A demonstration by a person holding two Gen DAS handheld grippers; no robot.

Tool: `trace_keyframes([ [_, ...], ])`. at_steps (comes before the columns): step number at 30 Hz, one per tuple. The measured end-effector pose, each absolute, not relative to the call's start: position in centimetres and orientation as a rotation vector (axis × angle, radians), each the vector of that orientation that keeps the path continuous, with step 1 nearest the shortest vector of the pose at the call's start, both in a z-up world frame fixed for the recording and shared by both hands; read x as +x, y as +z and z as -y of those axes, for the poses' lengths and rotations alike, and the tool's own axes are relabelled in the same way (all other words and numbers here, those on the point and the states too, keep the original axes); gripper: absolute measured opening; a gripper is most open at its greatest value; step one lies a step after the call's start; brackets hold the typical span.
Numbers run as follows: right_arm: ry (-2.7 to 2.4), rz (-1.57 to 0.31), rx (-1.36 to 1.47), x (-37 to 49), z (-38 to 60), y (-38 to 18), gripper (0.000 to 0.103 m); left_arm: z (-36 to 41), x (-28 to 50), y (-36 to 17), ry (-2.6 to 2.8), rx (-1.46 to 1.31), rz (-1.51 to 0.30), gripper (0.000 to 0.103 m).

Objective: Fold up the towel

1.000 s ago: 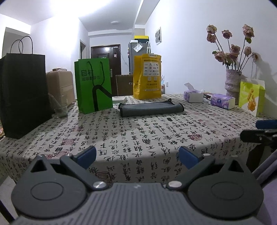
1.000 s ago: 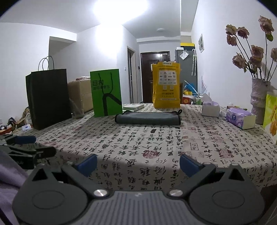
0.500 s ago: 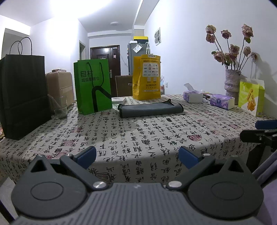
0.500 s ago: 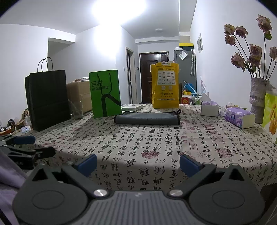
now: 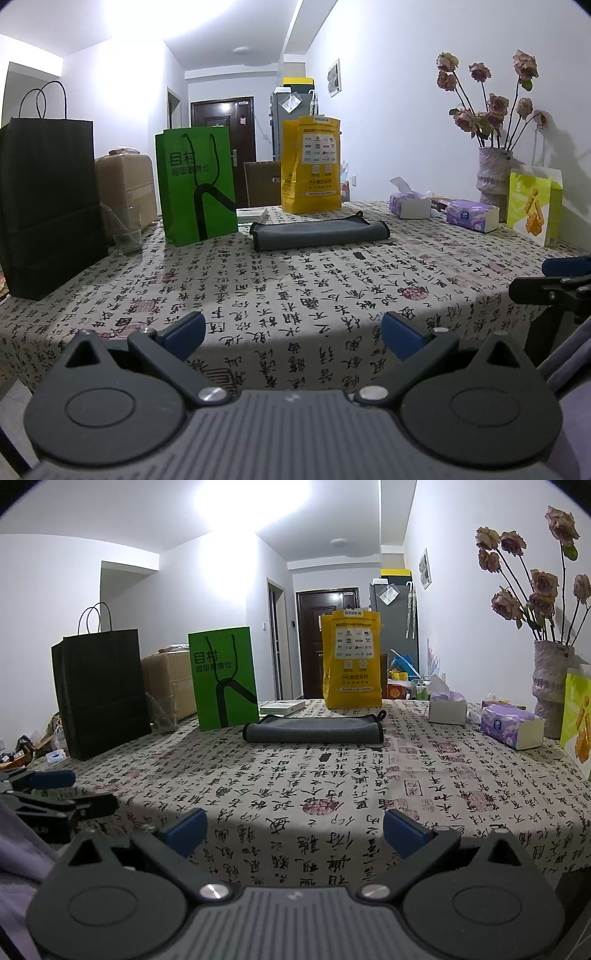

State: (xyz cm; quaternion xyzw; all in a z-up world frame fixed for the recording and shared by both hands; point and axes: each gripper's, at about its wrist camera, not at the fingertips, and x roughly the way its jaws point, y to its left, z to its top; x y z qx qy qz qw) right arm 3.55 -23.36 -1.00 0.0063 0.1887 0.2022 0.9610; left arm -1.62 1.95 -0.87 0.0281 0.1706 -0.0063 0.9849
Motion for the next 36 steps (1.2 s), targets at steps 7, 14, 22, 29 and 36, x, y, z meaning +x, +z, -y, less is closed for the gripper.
trace_keyframes([
  [7,0.413,-0.385,0.013,3.62,23.35,-1.03,0.102,-2.00,-1.67,-0.89,-0.009,0.057,-0.338,0.103],
  [14,0.416,-0.385,0.012,3.68,23.32,-1.06,0.102,-1.95,-1.71,-0.90,-0.021,0.058,-0.340,0.103],
  [22,0.417,-0.386,0.011,3.69,23.28,-1.24,0.102,-1.91,-1.71,-0.91,-0.022,0.060,-0.341,0.103],
  [29,0.428,-0.383,0.014,3.59,23.10,-1.32,0.102,-1.75,-1.80,-0.93,-0.027,0.065,-0.339,0.103],
  [36,0.429,-0.384,0.015,3.66,23.15,-1.29,0.102,-1.72,-1.81,-0.93,-0.025,0.066,-0.338,0.103],
])
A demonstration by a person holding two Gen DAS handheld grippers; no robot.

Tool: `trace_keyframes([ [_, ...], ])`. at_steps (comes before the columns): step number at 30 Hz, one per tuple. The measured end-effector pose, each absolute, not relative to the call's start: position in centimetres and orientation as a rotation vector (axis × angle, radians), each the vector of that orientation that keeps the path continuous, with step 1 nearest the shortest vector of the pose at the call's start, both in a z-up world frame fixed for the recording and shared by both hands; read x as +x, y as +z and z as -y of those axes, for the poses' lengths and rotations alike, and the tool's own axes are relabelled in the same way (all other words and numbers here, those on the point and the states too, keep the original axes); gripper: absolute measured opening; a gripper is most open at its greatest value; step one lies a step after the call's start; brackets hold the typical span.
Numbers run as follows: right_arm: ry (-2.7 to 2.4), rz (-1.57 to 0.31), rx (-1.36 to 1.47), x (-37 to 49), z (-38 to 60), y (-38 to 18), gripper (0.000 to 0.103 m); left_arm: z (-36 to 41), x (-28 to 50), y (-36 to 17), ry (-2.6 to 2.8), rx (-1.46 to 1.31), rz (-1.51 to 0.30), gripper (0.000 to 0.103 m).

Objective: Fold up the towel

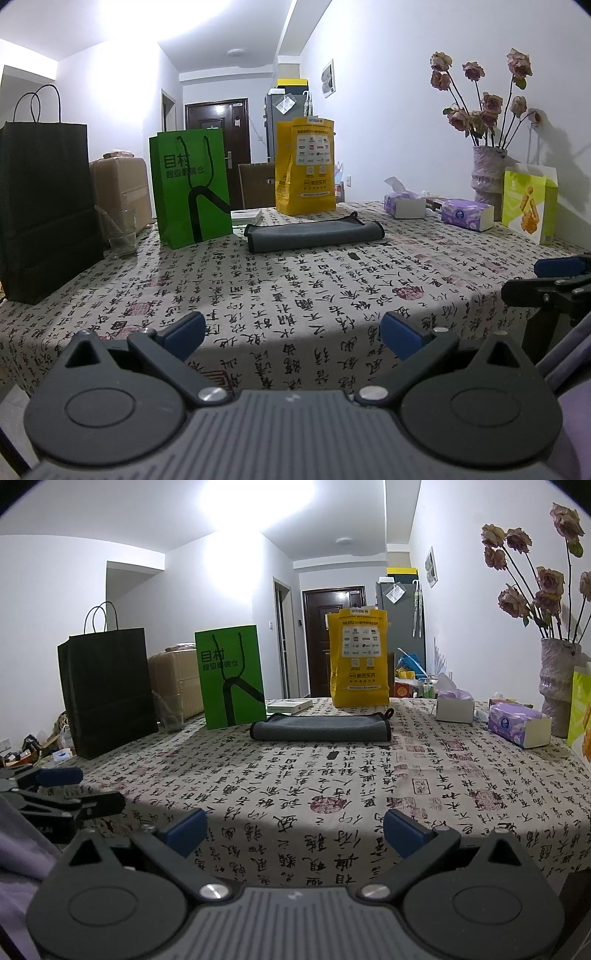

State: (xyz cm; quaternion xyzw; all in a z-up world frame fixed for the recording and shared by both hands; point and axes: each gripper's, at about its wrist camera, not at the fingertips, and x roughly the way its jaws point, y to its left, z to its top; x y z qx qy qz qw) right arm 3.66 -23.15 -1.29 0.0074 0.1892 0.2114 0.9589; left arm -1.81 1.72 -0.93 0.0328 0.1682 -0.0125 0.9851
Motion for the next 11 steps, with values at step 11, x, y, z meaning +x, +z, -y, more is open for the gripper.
trace_keyframes([
  [11,0.429,-0.387,0.023,3.74,23.13,-1.41,0.102,-1.66,-1.69,-0.75,-0.032,0.066,-0.338,0.103],
])
